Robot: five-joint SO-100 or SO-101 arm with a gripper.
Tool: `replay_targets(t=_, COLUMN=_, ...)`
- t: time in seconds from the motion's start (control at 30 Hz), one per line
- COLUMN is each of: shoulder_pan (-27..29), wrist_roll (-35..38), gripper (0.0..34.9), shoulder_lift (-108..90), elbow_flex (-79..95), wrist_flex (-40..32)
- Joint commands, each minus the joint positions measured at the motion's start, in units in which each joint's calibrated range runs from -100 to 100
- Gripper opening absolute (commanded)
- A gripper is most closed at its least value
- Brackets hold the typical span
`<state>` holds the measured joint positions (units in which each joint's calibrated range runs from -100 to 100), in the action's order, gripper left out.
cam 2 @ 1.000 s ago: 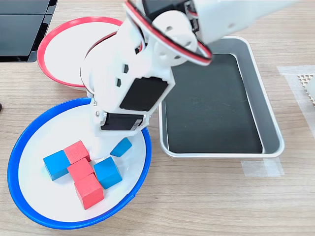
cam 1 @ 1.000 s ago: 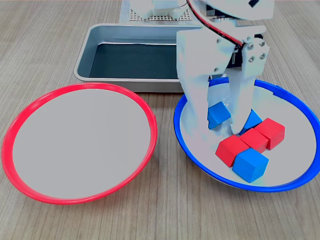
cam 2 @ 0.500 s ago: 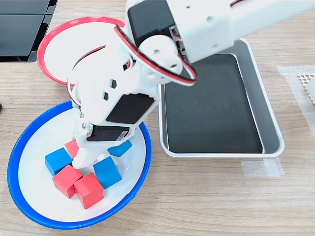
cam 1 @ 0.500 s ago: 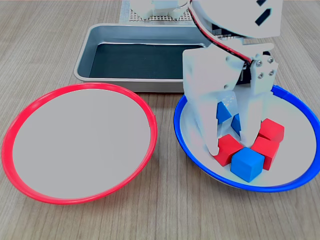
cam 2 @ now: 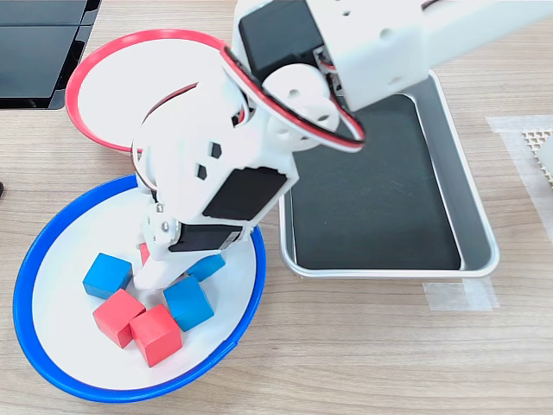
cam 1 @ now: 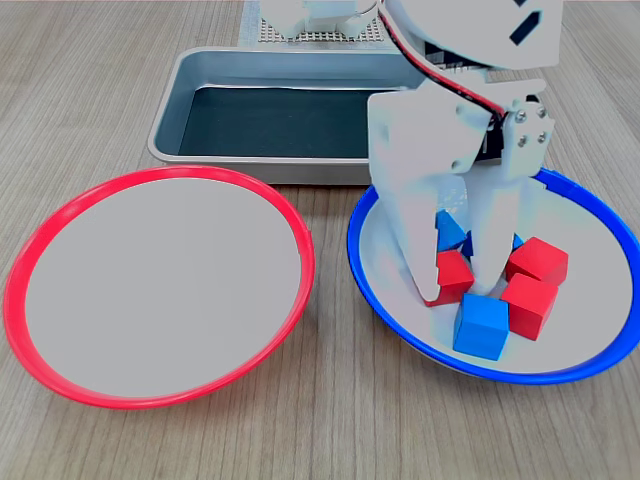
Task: Resolve any anomalies and move all blocks to matching dishes
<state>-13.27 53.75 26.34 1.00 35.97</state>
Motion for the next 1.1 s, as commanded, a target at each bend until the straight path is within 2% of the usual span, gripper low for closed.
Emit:
replay_targets(t=0.0, shoulder_pan=-0.04, wrist_roll=-1.86, gripper=0.3, shoulder_lift=-5.06, elbow_flex=1.32, wrist_flex=2.21)
replay_targets(t=0.33, shoulder_pan=-2.3, wrist_roll=-12.5, gripper=0.3, shoulder_lift=-13.0, elbow_flex=0.32, wrist_flex=6.66)
replay_targets(t=0.47, shoulder_pan=-0.8, wrist_roll=-15.68, gripper=0.3, shoulder_lift=-17.86, elbow_flex=0.23, wrist_flex=8.97)
replay_targets(t=0.67, shoulder_pan=6.64, wrist_roll=-15.78, gripper=0.3, shoulder_lift=-23.14, elbow_flex=-0.04, wrist_flex=12.52)
replay_targets(t=0.73, shoulder_pan=12.1, wrist_roll=-14.31, gripper=0.3, shoulder_lift=-23.23, elbow_flex=-0.95, wrist_flex=13.02)
replay_targets(t=0.87, shoulder_pan=19.63, wrist_roll=-12.8, gripper=0.3, shoulder_lift=-19.65, elbow_flex=-1.86, wrist_flex=9.22)
replay_targets(t=1.07, shoulder_pan=24.52, wrist_roll=-12.7, gripper=0.3, shoulder_lift=-10.95, elbow_flex=-5.96, wrist_flex=4.76)
